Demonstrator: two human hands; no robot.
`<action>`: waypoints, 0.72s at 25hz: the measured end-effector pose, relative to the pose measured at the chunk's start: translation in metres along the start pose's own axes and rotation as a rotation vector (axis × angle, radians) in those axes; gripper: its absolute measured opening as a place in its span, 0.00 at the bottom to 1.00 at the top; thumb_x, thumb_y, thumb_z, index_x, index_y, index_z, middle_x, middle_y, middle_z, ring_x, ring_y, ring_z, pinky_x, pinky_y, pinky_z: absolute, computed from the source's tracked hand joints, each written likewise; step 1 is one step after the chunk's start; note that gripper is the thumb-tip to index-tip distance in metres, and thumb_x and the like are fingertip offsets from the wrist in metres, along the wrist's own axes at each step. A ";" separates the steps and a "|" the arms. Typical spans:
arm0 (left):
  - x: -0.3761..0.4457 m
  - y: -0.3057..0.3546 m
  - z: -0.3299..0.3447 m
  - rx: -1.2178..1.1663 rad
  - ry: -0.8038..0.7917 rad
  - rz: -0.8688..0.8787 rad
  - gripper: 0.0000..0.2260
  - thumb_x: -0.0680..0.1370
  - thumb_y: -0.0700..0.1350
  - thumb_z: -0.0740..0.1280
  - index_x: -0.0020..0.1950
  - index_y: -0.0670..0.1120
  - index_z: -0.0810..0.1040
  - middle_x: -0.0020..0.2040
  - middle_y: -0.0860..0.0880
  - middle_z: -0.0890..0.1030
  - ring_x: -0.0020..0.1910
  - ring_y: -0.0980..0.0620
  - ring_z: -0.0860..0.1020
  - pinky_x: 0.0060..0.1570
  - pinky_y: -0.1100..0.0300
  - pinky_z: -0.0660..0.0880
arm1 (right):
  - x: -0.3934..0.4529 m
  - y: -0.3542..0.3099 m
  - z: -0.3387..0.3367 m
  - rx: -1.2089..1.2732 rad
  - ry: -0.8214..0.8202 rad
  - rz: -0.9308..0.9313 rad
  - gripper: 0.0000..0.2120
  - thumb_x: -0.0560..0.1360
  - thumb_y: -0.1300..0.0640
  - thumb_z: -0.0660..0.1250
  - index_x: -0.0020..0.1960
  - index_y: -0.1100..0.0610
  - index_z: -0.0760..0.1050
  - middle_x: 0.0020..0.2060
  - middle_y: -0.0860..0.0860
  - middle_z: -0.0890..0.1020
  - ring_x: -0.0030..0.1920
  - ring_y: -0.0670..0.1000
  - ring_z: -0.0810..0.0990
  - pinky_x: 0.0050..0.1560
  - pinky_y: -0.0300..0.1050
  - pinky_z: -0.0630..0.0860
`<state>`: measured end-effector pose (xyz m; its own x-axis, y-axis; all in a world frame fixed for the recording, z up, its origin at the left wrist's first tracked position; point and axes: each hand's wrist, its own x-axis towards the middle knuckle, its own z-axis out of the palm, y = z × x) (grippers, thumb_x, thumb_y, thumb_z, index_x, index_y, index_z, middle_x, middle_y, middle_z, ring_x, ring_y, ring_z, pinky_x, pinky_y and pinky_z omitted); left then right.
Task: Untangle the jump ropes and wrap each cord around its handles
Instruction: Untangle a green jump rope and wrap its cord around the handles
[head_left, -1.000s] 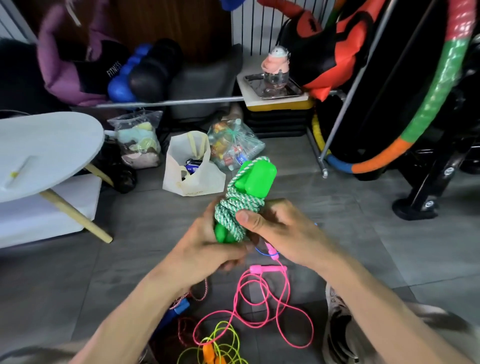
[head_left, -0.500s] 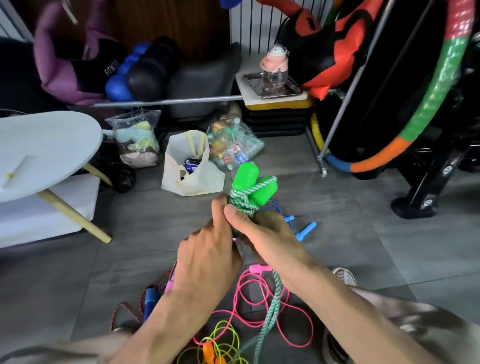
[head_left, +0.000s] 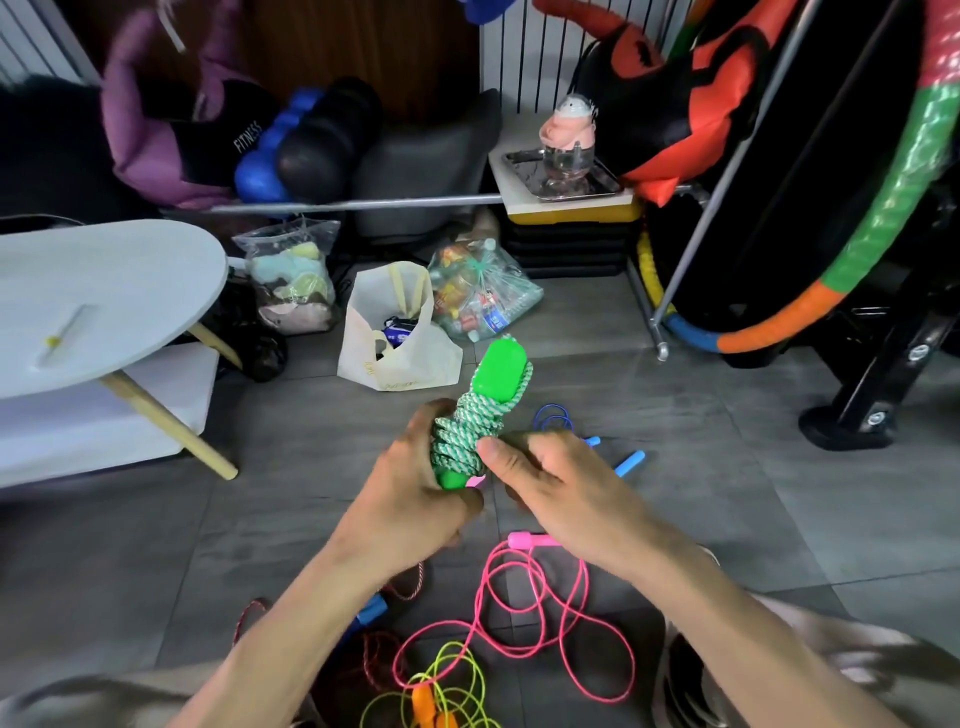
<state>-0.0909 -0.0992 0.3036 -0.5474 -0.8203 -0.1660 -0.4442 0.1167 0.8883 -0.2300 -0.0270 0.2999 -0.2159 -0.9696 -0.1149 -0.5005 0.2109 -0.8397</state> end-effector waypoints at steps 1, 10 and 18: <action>0.002 -0.005 0.001 0.141 0.067 0.032 0.24 0.67 0.35 0.70 0.60 0.52 0.71 0.38 0.49 0.80 0.31 0.55 0.79 0.30 0.60 0.75 | -0.002 0.001 0.001 -0.025 0.009 0.020 0.28 0.77 0.34 0.56 0.33 0.57 0.66 0.23 0.45 0.70 0.28 0.45 0.67 0.35 0.46 0.65; 0.000 0.010 -0.004 -0.303 -0.199 0.025 0.19 0.65 0.36 0.75 0.52 0.48 0.77 0.39 0.45 0.83 0.34 0.47 0.81 0.34 0.57 0.78 | -0.001 -0.001 -0.005 0.474 -0.036 -0.075 0.18 0.73 0.43 0.70 0.30 0.52 0.73 0.24 0.44 0.74 0.26 0.44 0.73 0.31 0.38 0.69; 0.009 -0.002 0.003 0.035 0.056 0.137 0.16 0.63 0.35 0.70 0.48 0.47 0.75 0.36 0.52 0.81 0.34 0.49 0.79 0.33 0.56 0.74 | 0.002 0.010 0.000 -0.049 0.024 -0.044 0.22 0.75 0.37 0.64 0.40 0.57 0.78 0.28 0.45 0.75 0.30 0.41 0.71 0.35 0.45 0.69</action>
<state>-0.0970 -0.1049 0.2987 -0.5648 -0.8250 -0.0193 -0.3930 0.2484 0.8854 -0.2354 -0.0266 0.2918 -0.2130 -0.9749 -0.0653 -0.5502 0.1749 -0.8165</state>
